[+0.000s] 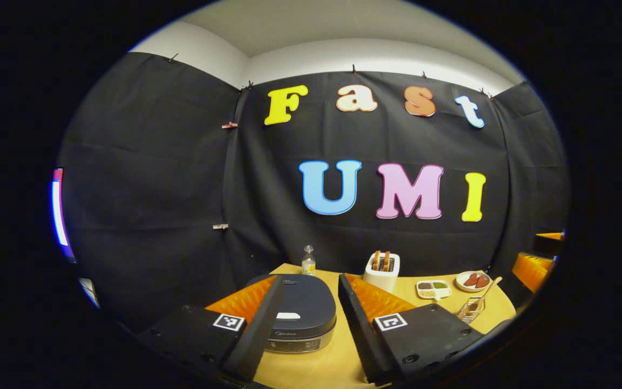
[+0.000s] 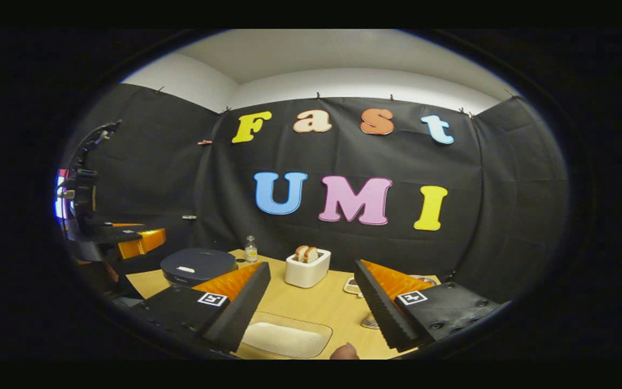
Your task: Close the left gripper, press the button to open the rice cooker; take a wooden spoon from the chopstick holder with the right hand, scoop a spoonful of rice and pour it into the rice cooker, then put the wooden spoon back into the chopstick holder.
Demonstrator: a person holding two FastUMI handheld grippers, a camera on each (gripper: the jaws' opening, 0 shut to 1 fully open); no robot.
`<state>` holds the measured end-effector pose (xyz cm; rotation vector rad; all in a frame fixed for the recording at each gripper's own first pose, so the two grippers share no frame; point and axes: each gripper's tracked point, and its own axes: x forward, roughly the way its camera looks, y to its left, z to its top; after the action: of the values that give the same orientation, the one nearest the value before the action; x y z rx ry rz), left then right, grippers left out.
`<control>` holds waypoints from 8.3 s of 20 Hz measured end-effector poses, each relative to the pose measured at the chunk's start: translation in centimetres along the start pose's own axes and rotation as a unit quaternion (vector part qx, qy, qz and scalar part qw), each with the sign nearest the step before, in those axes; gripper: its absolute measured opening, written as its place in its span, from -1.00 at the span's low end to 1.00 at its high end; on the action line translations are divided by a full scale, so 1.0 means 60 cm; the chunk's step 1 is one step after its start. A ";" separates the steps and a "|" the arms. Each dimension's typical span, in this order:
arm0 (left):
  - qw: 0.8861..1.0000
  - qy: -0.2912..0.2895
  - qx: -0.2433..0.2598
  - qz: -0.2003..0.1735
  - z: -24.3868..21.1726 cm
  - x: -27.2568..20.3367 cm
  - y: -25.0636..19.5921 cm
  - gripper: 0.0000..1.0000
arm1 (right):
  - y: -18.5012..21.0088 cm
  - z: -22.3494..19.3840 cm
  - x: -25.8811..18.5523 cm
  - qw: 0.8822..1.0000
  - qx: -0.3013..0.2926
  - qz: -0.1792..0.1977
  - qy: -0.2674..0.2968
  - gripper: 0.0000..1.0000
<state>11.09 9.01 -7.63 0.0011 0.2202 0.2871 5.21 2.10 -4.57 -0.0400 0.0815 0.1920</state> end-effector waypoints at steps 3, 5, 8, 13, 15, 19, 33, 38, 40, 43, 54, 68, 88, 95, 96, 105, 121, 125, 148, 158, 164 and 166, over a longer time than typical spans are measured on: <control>0.999 0.023 0.000 0.026 -0.015 0.037 0.008 0.17 | 0.010 0.012 0.006 0.999 0.000 0.028 -0.022 0.96; 0.998 0.042 0.001 0.041 -0.031 0.062 0.020 -0.11 | -0.001 -0.001 0.009 1.000 -0.008 0.029 -0.010 0.95; 0.995 0.083 0.000 0.047 -0.067 0.102 0.031 -0.44 | -0.009 0.012 0.018 1.000 0.007 0.010 -0.015 0.95; 0.981 0.181 -0.041 0.053 -0.170 0.157 0.065 -0.75 | 0.007 0.000 0.037 1.000 -0.002 -0.010 0.005 0.96; 0.972 0.222 -0.033 0.071 -0.212 0.177 0.092 -0.81 | 0.026 -0.002 0.040 1.000 0.003 -0.011 0.012 0.95; 0.968 0.241 -0.065 0.032 -0.226 0.208 0.078 -0.87 | 0.050 -0.006 0.039 0.999 -0.018 -0.019 0.019 0.95; 0.962 0.273 -0.026 0.019 -0.256 0.214 0.068 -0.88 | 0.062 0.004 0.021 0.999 -0.024 -0.044 0.019 0.95; 0.982 0.185 0.004 0.025 -0.157 0.213 0.069 -0.89 | 0.040 -0.004 0.012 0.998 -0.013 -0.056 0.026 0.95; 0.989 0.146 0.020 0.026 -0.103 0.225 0.067 -0.89 | 0.037 -0.003 0.009 0.998 -0.014 -0.055 0.025 0.95; 0.992 0.121 0.017 0.030 -0.054 0.236 0.073 -0.89 | 0.037 0.000 0.007 0.998 -0.013 -0.051 0.024 0.99; 0.999 0.034 -0.004 0.016 0.042 0.186 0.049 -0.89 | -0.012 0.003 0.009 0.997 -0.010 -0.068 0.017 0.95; 0.994 0.001 -0.025 -0.105 0.065 0.008 -0.103 -0.90 | -0.175 -0.026 0.018 0.988 0.006 -0.154 0.026 0.96; 0.987 -0.038 -0.010 -0.153 0.073 -0.050 -0.195 0.45 | -0.304 -0.109 0.054 0.981 0.052 -0.166 0.083 0.96; 0.989 -0.029 -0.005 -0.144 0.064 -0.051 -0.197 0.69 | -0.377 -0.232 0.125 0.970 0.095 -0.169 0.145 0.96; 0.989 -0.029 -0.004 -0.143 0.064 -0.051 -0.199 0.72 | -0.390 -0.251 0.137 0.968 0.105 -0.172 0.152 0.96; 0.991 -0.015 0.009 -0.129 0.050 -0.057 -0.193 0.86 | -0.495 -0.444 0.227 0.924 0.218 -0.224 0.218 0.98; 0.992 0.009 0.027 -0.119 0.035 -0.060 -0.183 0.86 | -0.508 -0.529 0.296 0.871 0.358 -0.231 0.245 -0.64; 0.993 0.001 0.032 -0.117 0.042 -0.071 -0.172 0.86 | -0.509 -0.499 0.290 0.877 0.355 -0.223 0.237 -0.78; 0.988 -0.012 -0.060 -0.141 0.031 -0.097 -0.056 0.89 | -0.032 -0.330 0.136 0.950 0.149 0.011 0.274 -0.70; 0.987 -0.013 -0.066 -0.147 0.031 -0.107 -0.016 0.89 | 0.035 -0.462 0.151 0.944 0.078 -0.015 0.321 -0.79; 0.987 -0.012 -0.073 -0.143 0.031 -0.100 -0.004 0.89 | 0.048 -0.475 0.153 0.918 0.193 -0.032 0.344 -0.79; 0.987 -0.013 -0.071 -0.143 0.032 -0.100 -0.005 0.89 | 0.046 -0.477 0.152 0.905 0.245 -0.044 0.345 -0.87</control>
<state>5.95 7.11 -4.48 -0.1675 0.1712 0.0153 11.37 5.18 -33.96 0.3957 0.8346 0.0549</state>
